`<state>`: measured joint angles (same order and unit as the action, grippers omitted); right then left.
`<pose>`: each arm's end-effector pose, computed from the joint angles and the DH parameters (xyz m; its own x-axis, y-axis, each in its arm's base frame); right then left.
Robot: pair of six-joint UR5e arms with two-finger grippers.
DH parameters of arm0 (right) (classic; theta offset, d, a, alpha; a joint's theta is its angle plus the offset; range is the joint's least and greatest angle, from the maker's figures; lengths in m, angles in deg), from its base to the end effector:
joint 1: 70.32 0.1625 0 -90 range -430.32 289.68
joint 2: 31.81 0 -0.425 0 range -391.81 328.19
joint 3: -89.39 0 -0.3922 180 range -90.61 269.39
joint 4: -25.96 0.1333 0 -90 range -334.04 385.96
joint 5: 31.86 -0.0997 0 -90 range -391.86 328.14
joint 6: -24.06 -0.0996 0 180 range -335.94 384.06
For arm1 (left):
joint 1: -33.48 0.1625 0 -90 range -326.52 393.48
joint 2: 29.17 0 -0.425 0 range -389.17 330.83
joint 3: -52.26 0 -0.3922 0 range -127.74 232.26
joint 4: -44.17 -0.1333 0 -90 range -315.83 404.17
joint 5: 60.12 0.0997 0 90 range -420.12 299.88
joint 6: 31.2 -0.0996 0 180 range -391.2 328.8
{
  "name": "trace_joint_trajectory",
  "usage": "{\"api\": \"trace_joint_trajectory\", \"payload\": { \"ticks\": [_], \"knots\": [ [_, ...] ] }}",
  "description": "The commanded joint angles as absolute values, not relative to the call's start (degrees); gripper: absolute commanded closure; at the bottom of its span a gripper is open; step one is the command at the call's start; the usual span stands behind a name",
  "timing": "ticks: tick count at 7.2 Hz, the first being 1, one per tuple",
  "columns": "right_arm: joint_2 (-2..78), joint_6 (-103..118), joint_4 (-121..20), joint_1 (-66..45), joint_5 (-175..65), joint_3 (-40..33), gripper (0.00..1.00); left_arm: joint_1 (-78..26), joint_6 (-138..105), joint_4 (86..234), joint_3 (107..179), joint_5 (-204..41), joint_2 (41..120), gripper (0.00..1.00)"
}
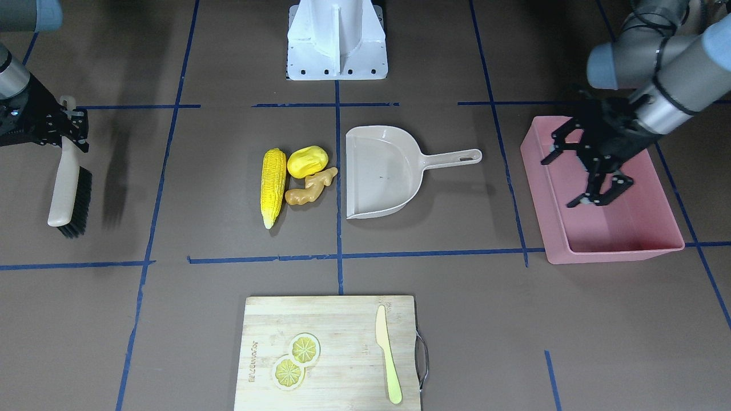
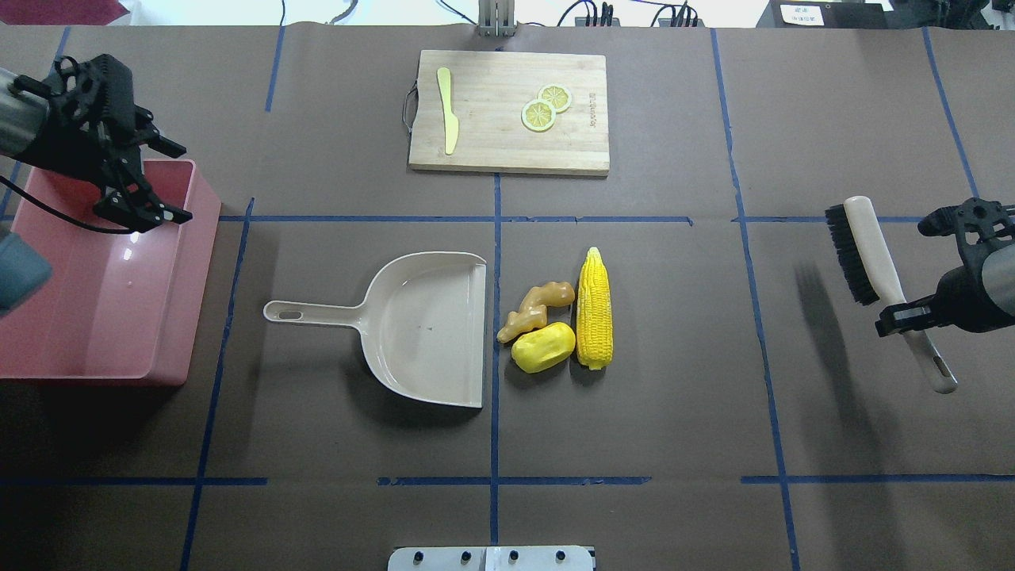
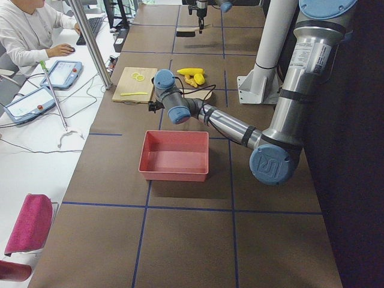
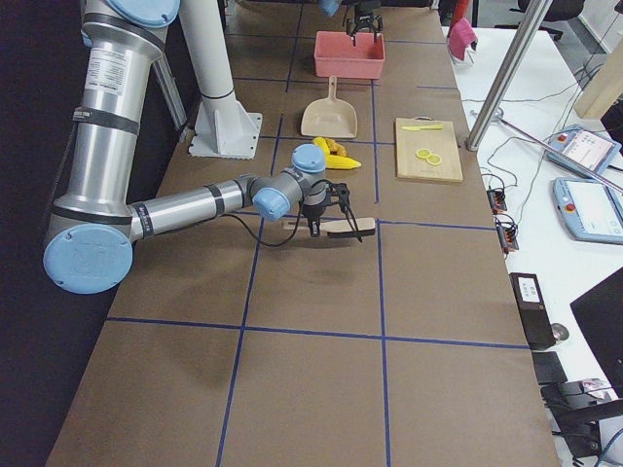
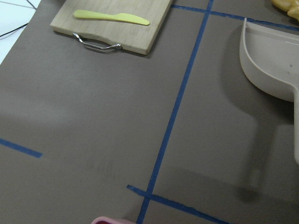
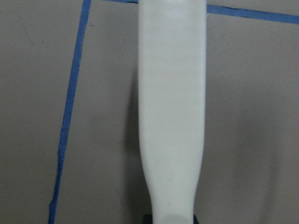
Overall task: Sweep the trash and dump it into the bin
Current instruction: 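Lower the left gripper onto the dustpan handle and grasp it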
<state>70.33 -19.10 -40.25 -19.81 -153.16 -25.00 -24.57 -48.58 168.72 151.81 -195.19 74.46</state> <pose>-0.2071 -0.3795 0.5049 0.6910 -0.1416 0.7089 0.0570 0.9883 0.1418 0.2502 -0.5198 0.3744 0.1852 0.9767 -0.1082 -0.3540 0.1690 0.9198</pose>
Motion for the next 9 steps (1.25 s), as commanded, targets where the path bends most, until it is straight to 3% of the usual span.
{"api": "trace_joint_trajectory", "payload": {
  "ticks": [1, 9],
  "knots": [
    [69.9, -19.1, -40.2, -20.0, -153.1, -25.2, 0.99, -19.9, -50.4, 168.5, 152.8, -195.0, 75.5, 0.0],
    [68.7, -19.2, -40.4, -20.8, -153.4, -25.1, 0.98, -4.6, -47.3, 169.0, 151.9, -185.2, 77.8, 0.0]
  ]
}}
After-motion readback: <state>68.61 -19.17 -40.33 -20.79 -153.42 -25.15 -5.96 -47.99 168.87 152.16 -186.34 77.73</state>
